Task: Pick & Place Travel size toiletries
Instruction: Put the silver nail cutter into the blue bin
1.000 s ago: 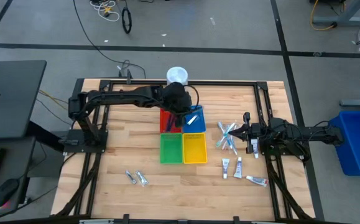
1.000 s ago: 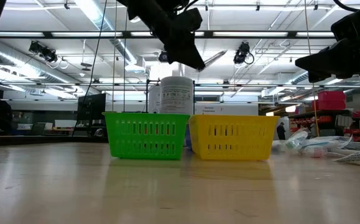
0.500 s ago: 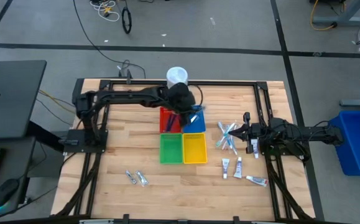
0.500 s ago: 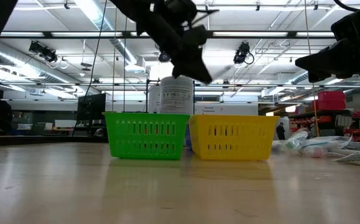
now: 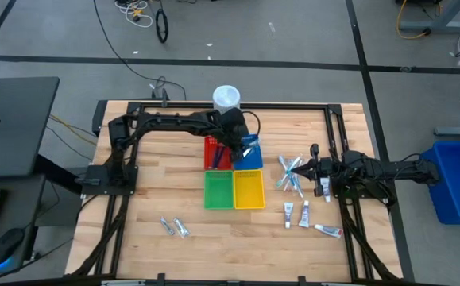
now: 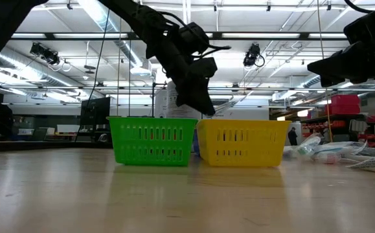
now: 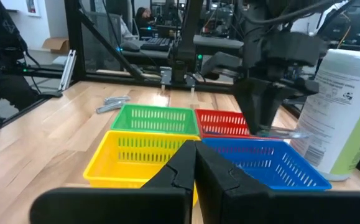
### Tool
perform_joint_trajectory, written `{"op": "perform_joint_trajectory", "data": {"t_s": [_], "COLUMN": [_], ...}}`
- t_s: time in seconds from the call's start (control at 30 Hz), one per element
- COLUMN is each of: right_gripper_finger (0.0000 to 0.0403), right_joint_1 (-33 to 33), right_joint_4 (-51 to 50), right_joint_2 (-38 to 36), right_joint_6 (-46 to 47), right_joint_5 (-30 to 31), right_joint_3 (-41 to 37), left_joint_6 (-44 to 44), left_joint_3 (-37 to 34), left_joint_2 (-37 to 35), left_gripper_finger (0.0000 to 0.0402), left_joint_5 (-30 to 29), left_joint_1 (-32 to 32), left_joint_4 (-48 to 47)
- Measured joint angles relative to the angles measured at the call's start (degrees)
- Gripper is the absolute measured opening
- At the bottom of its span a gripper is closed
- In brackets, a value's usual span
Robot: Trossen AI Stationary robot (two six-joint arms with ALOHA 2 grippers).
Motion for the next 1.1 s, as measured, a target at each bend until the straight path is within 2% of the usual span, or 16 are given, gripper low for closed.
{"op": "perform_joint_trajectory", "data": {"t_s": [0.3, 0.5, 0.9, 1.1], "right_gripper_finger": [0.0014, 0.0014, 0.0013, 0.0013], "right_joint_1": [0.02, 0.01, 0.00, 0.00], "right_joint_4": [-0.26, -0.28, -0.28, -0.28], "right_joint_2": [0.04, 0.04, 0.04, 0.04], "right_joint_6": [0.00, -0.01, 0.00, 0.00], "right_joint_5": [0.02, 0.02, 0.02, 0.02], "right_joint_3": [0.00, 0.00, 0.00, 0.00], "left_joint_6": [-1.40, -5.78, -8.10, -8.10], "left_joint_3": [0.02, 0.02, 0.02, 0.02], "left_joint_2": [-0.01, -0.01, -0.01, -0.01], "left_gripper_finger": [0.0077, 0.0095, 0.0173, 0.0191], "left_joint_5": [-0.15, -1.95, -3.45, -3.44], "left_joint_1": [0.11, 0.11, 0.11, -0.09], "left_joint_4": [-0.26, -0.95, -2.04, -2.12]}}
